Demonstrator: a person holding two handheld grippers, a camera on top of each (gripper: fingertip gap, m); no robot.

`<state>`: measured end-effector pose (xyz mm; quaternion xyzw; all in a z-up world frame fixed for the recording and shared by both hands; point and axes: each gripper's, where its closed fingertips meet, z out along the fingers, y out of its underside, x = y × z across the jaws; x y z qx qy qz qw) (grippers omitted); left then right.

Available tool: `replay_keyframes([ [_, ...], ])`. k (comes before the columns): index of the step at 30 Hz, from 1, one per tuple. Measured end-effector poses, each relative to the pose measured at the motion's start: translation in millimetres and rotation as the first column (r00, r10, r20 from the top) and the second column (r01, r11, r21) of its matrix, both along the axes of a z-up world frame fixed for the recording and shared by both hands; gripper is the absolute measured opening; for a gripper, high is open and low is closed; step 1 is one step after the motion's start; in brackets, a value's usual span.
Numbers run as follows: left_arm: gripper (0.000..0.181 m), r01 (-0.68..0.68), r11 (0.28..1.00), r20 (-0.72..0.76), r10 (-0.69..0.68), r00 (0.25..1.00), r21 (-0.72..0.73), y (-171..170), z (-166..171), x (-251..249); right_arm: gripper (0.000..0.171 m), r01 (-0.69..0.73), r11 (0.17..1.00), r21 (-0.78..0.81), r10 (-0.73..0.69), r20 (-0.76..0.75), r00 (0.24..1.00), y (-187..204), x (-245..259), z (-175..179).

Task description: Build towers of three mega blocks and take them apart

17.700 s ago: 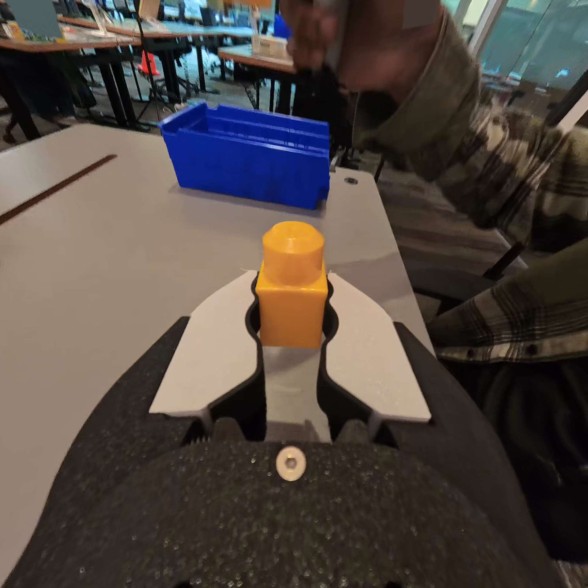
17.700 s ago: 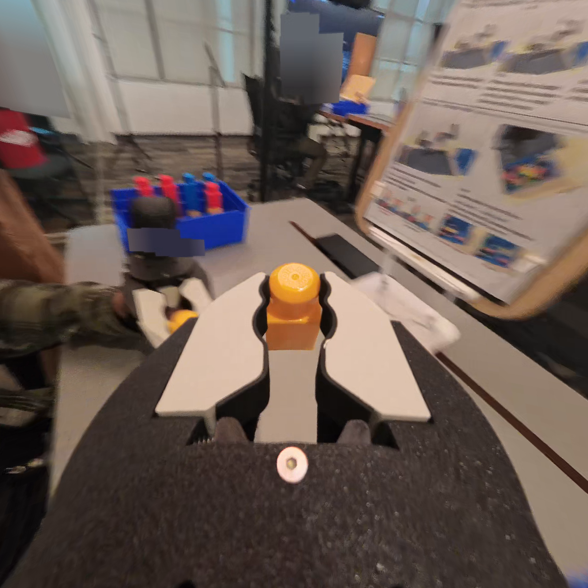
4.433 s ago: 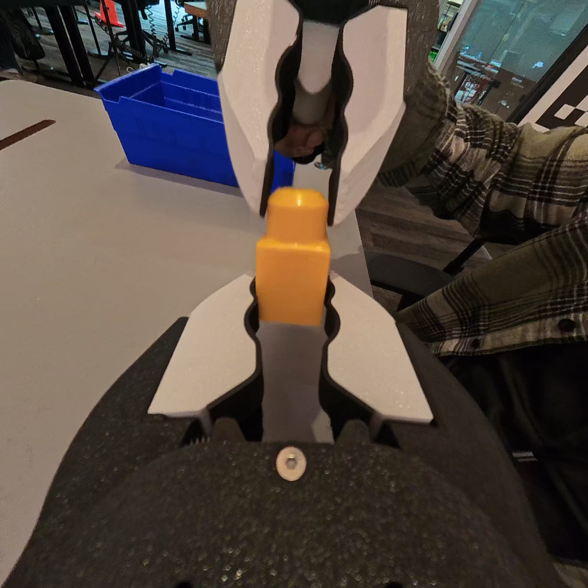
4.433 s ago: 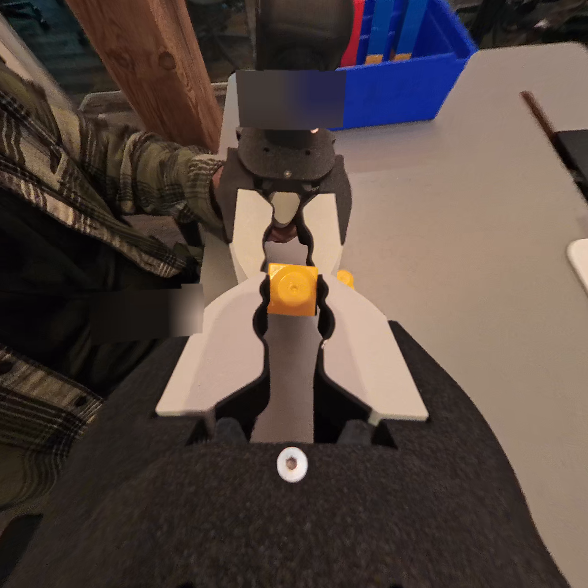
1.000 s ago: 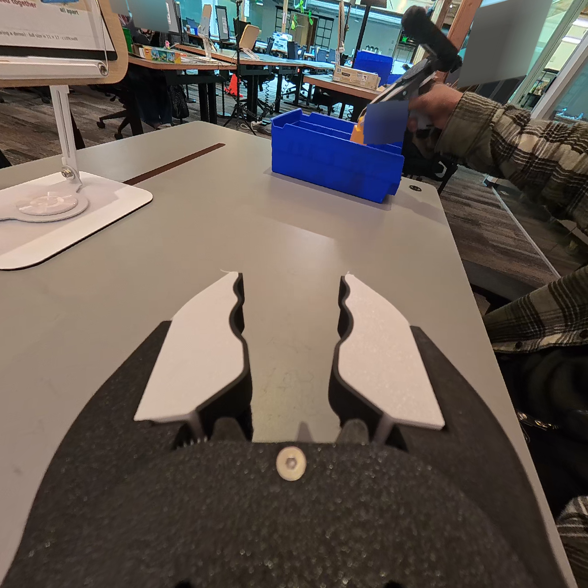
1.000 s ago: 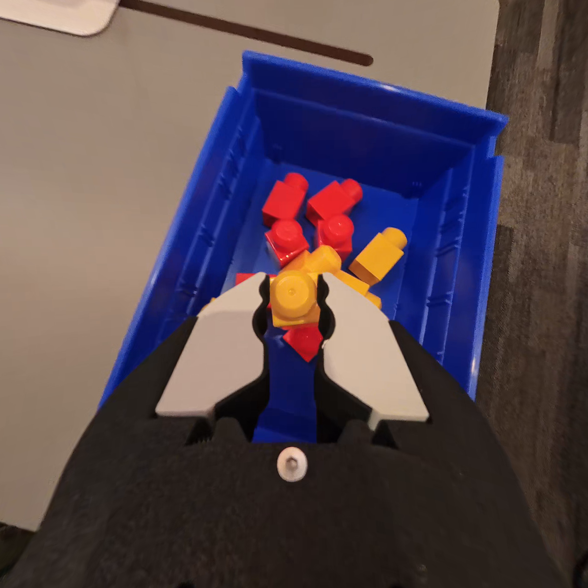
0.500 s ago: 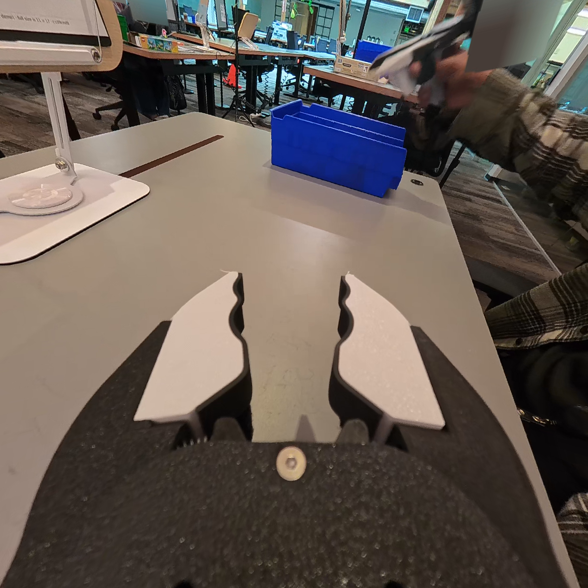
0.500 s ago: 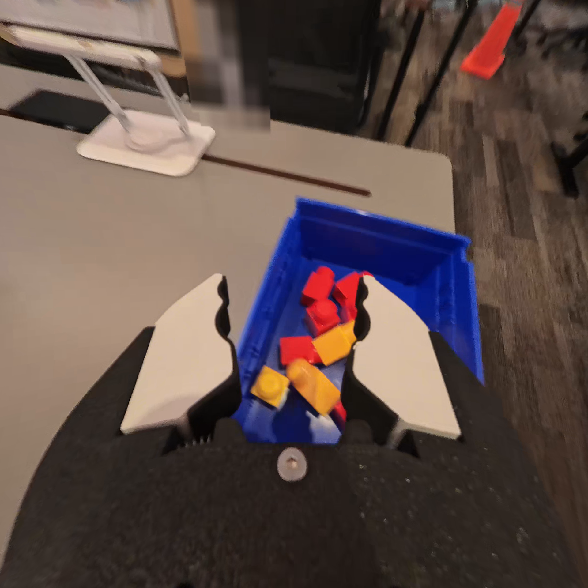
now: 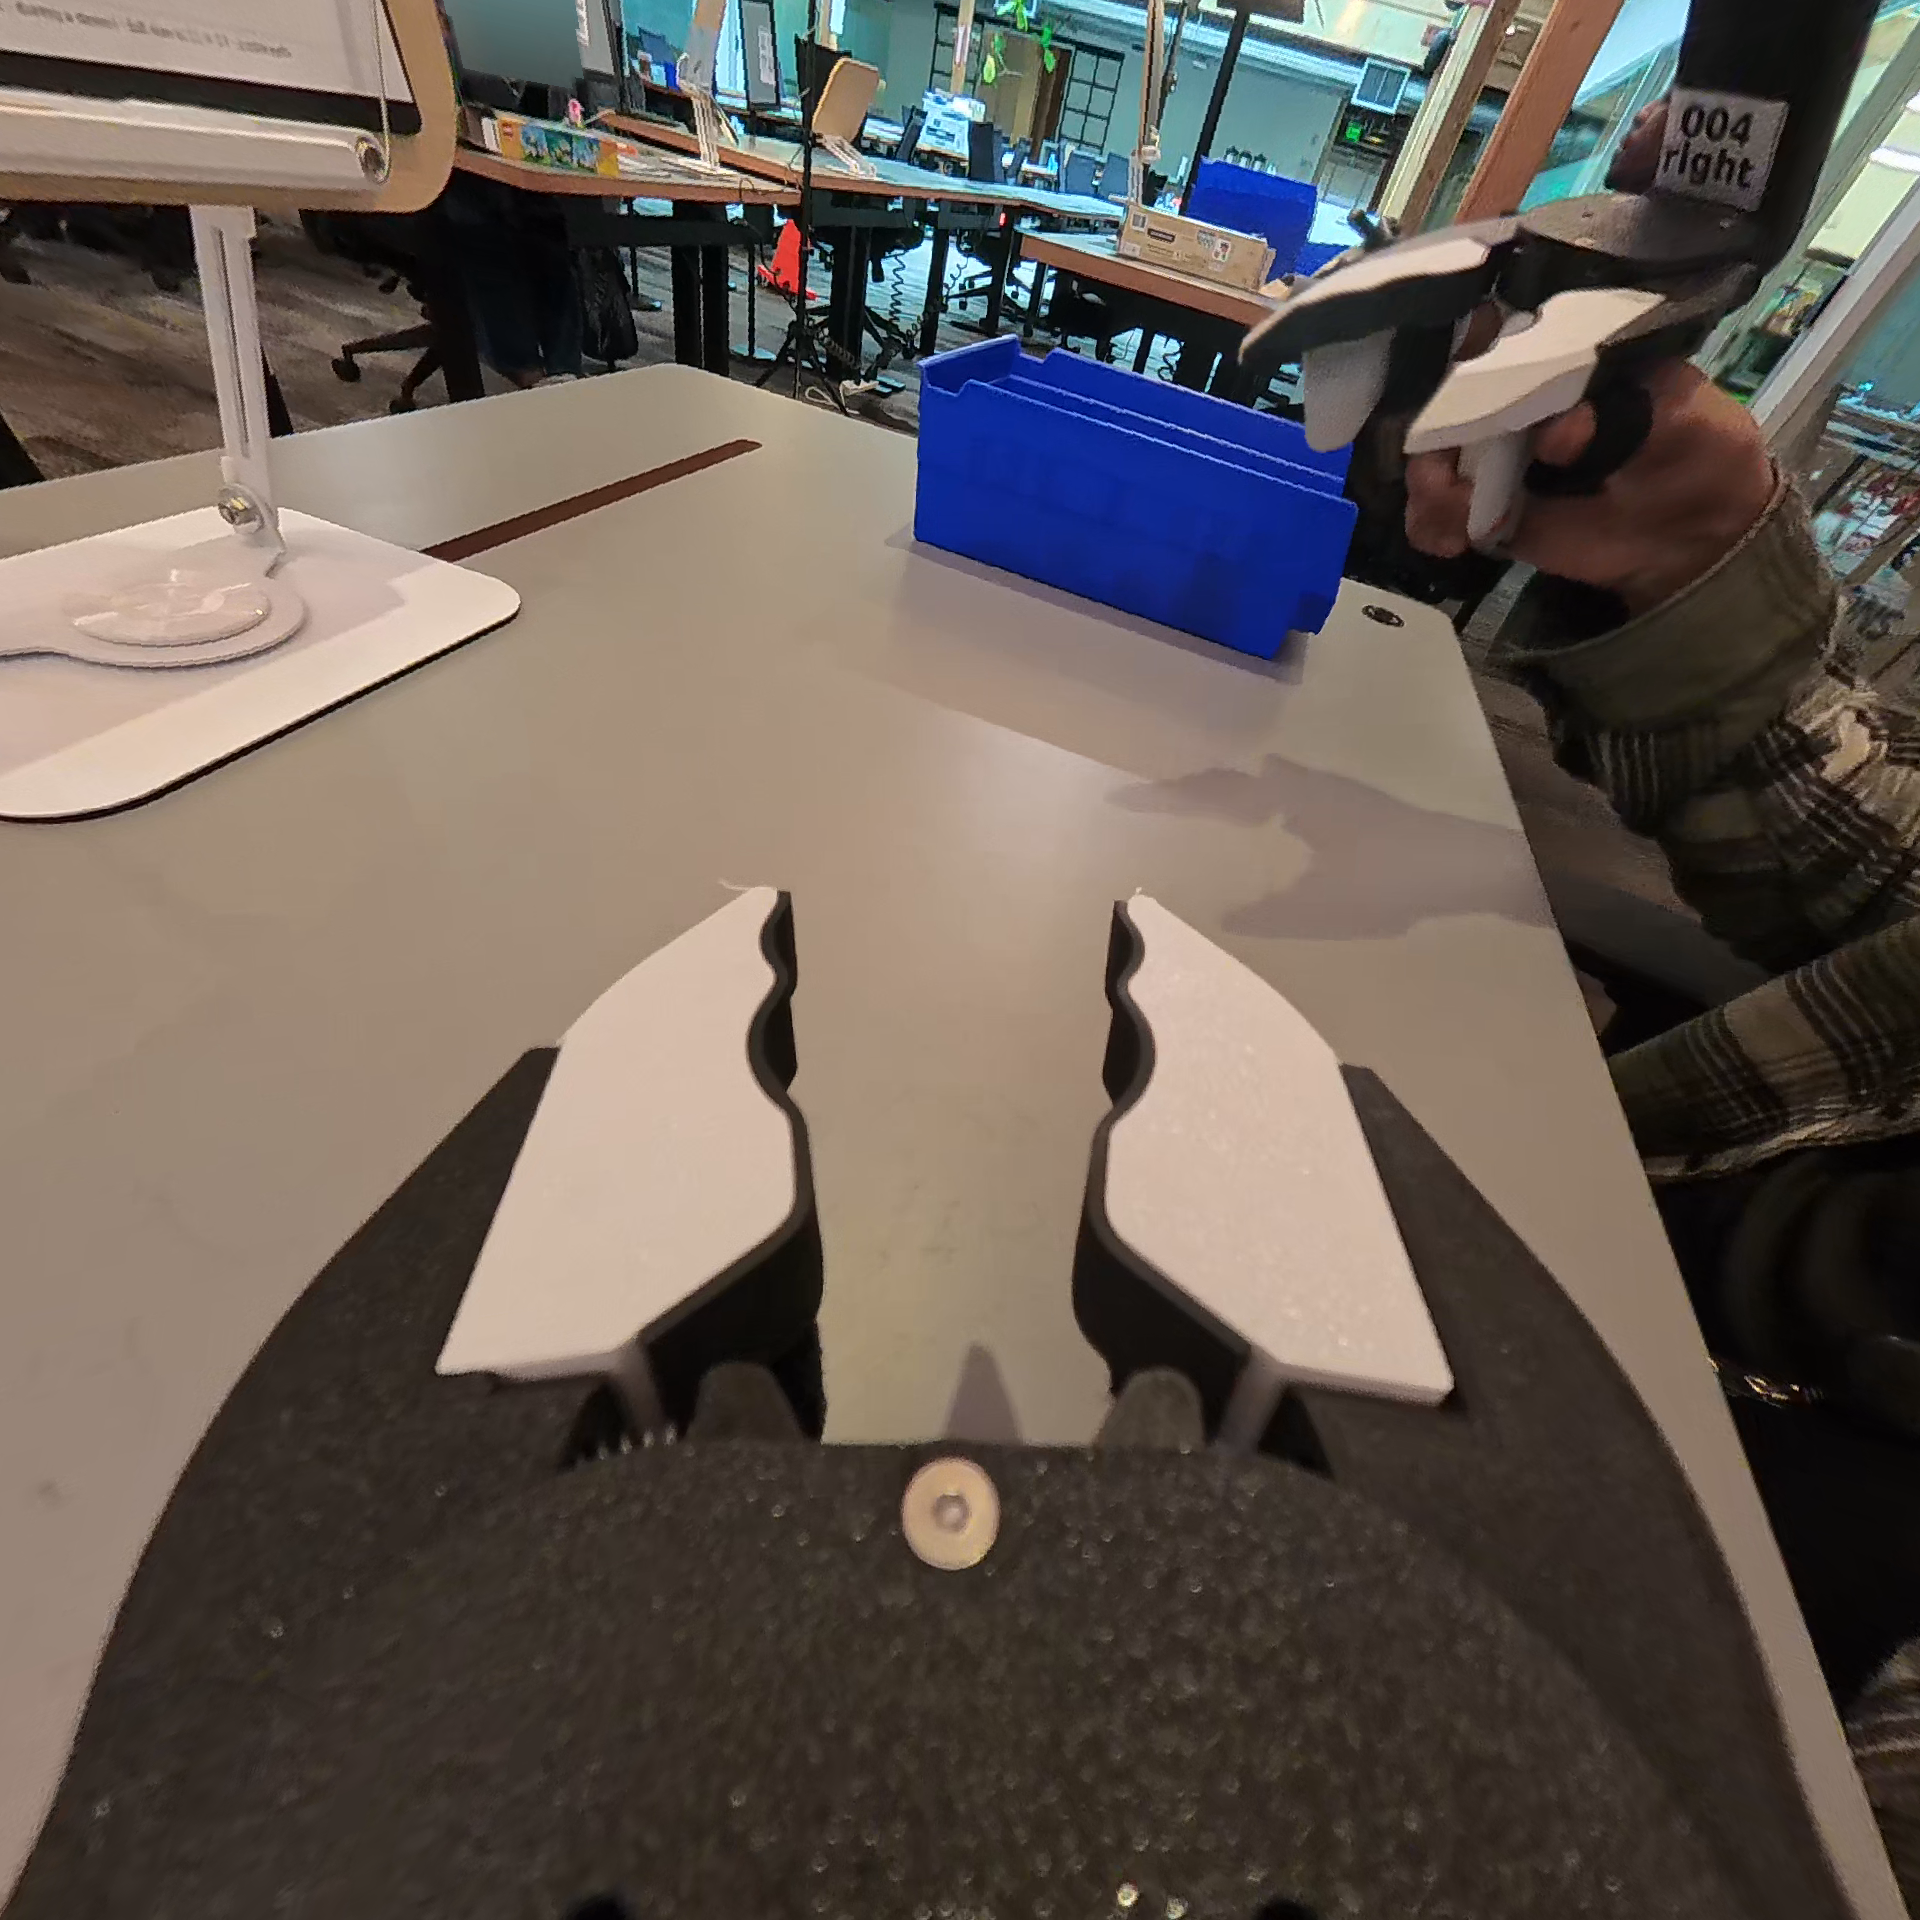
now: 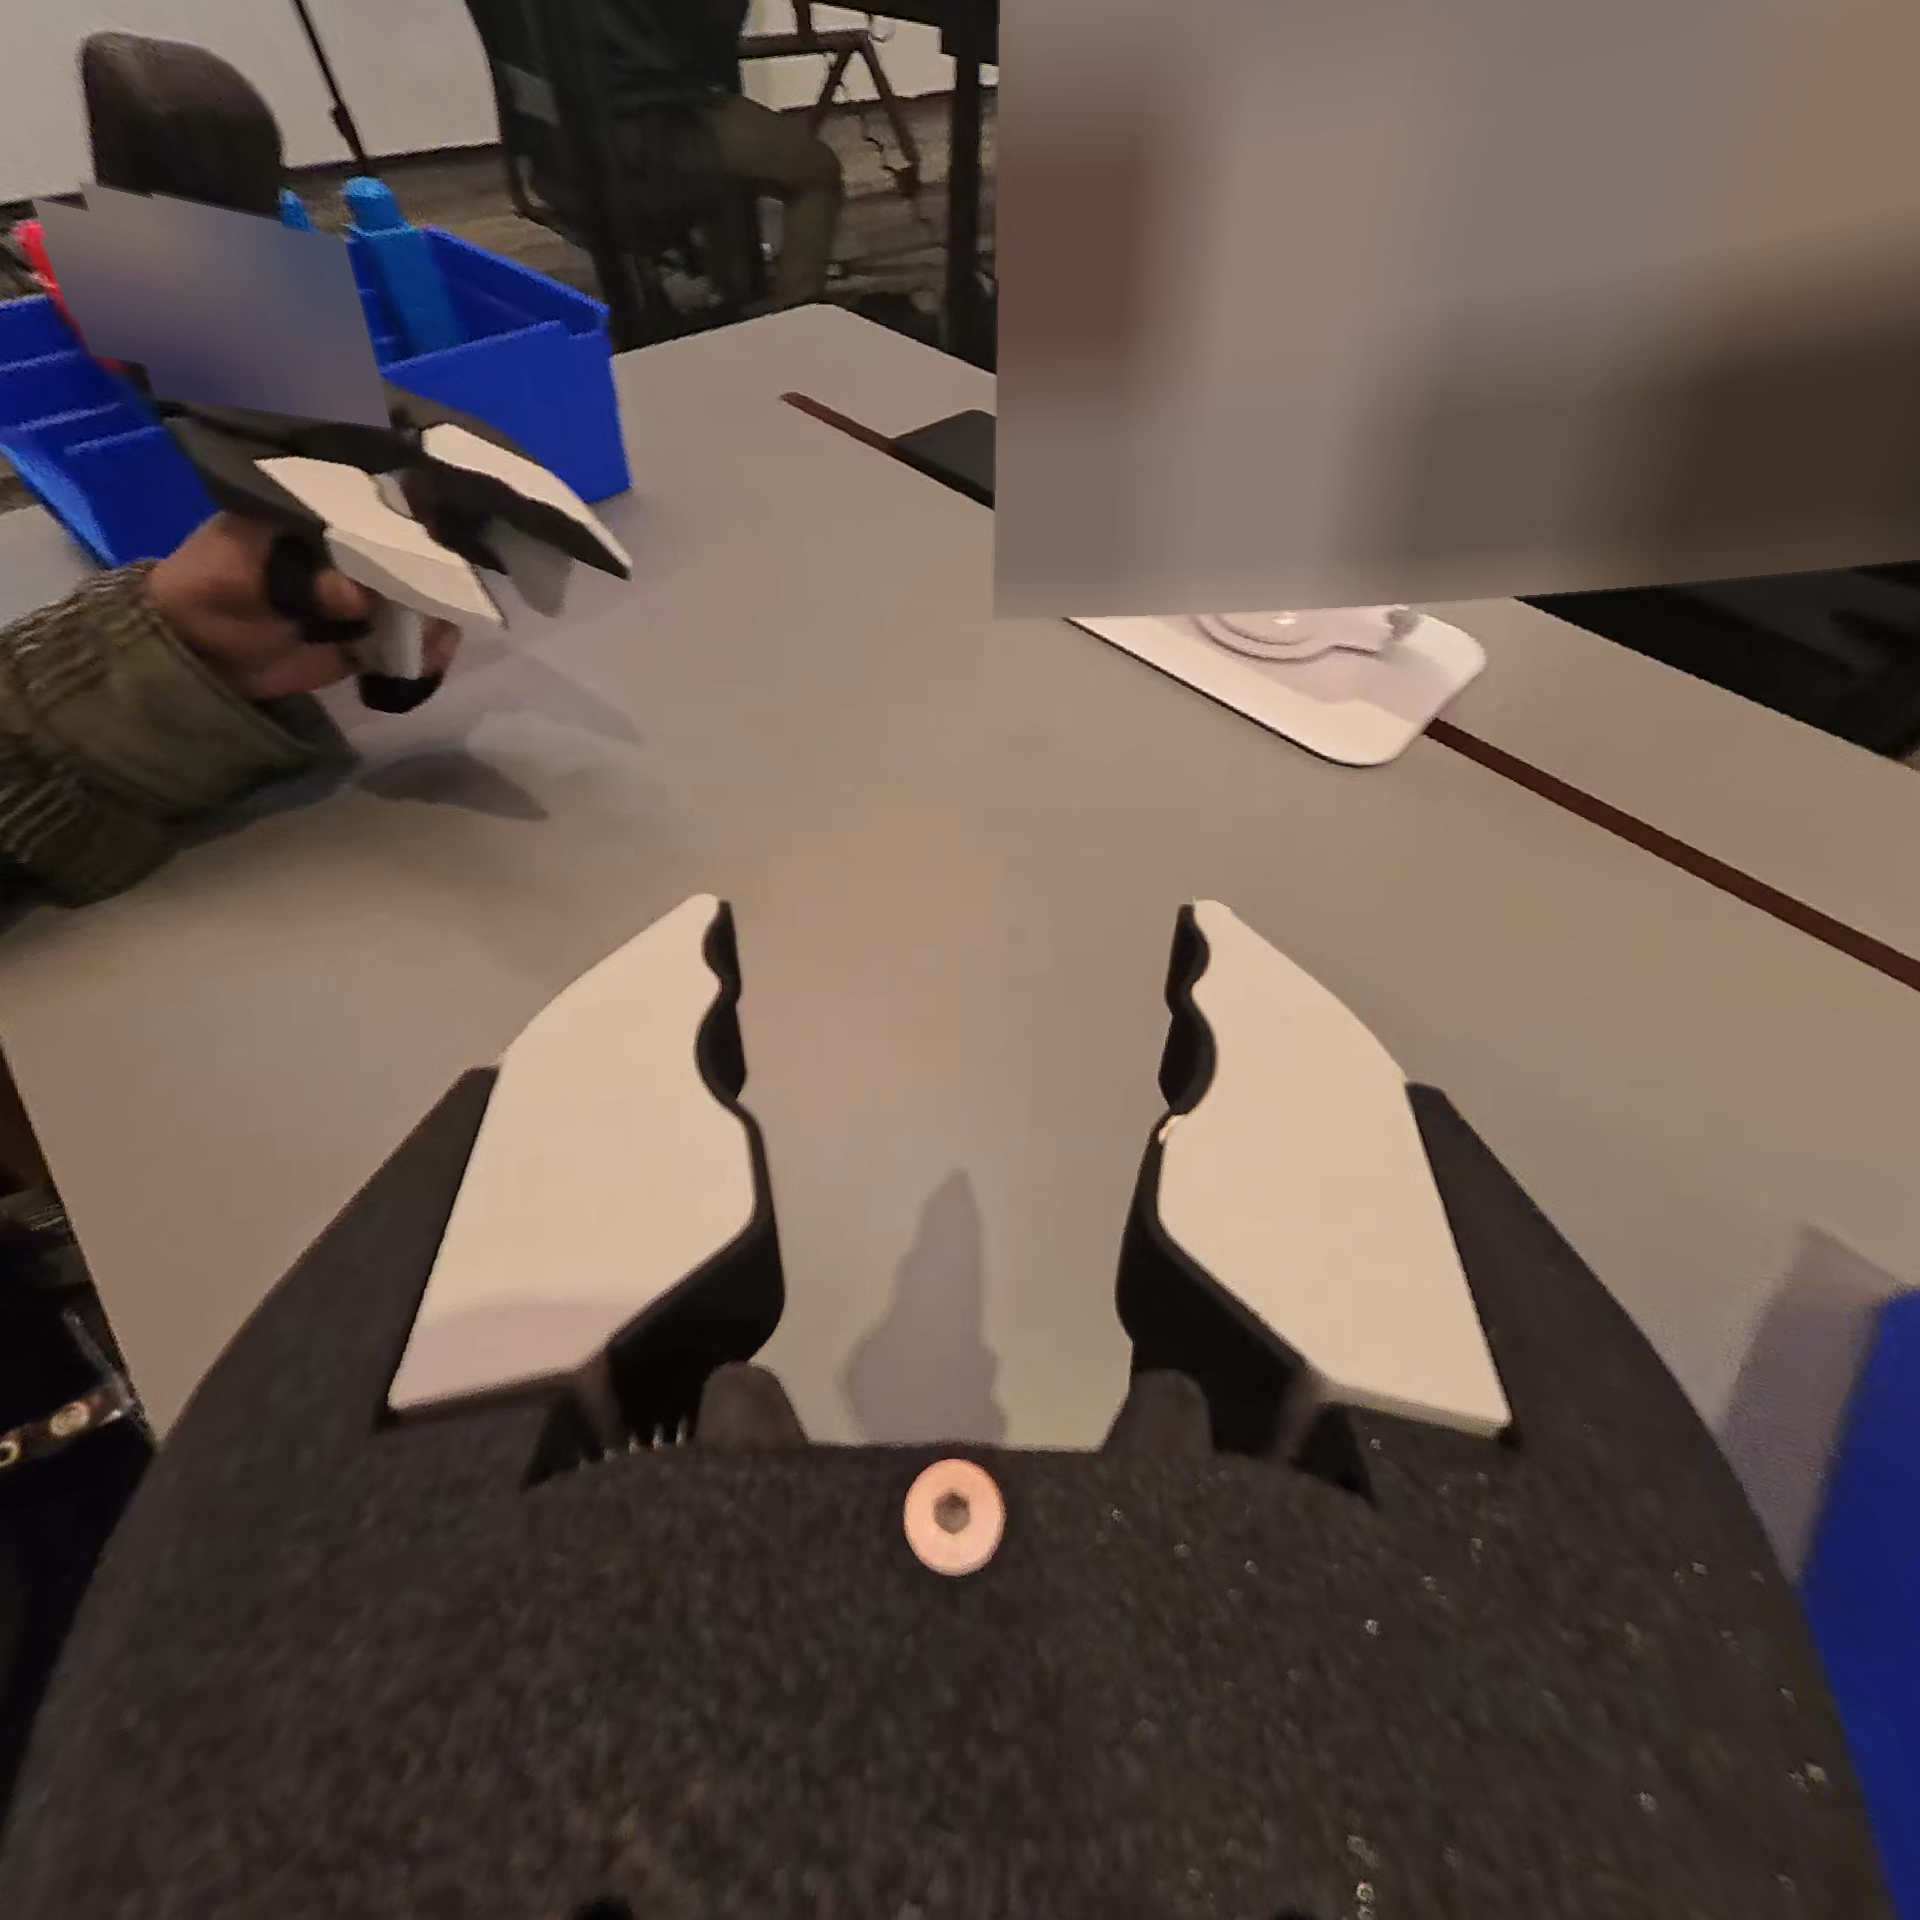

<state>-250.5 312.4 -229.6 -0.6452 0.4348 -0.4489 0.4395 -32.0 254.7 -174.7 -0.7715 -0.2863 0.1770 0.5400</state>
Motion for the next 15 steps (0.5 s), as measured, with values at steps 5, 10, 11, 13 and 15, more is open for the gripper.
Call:
replay_keyframes([
  [5, 0.057, -0.007, 1.0, 0.014, 0.007, 1.0, -0.017, 1.1, -0.1, -0.4, 0.078, -0.017, 0.999, 0.03, 0.018, -0.026, 0.999, -0.6, -20.5, -7.2],
  [10, 0.057, -0.08, 0.997, 0.052, 0.079, 0.996, 0.011, -6.0, 22.0, -6.5, 0.074, -0.037, 0.999, 0.004, 0.037, -0.046, 0.998, -3.7, -22.1, -19.8],
  [11, 0.057, -0.099, 0.995, 0.053, 0.098, 0.994, 0.016, -9.0, 27.2, -9.4, 0.074, -0.036, 0.999, 0.004, 0.036, -0.05, 0.998, -3.5, -21.9, -21.8],
  [13, 0.057, -0.138, 0.99, 0.054, 0.137, 0.989, 0.025, -17.8, 37.0, -17.3, 0.073, -0.058, 0.998, -0.009, 0.057, -0.067, 0.996, -5.0, -25.1, -26.0],
  [15, 0.057, -0.177, 0.984, 0.053, 0.176, 0.983, 0.032, -27.0, 45.8, -27.7, 0.072, -0.073, 0.997, -0.025, 0.071, -0.071, 0.995, -6.0, -27.8, -30.7],
])
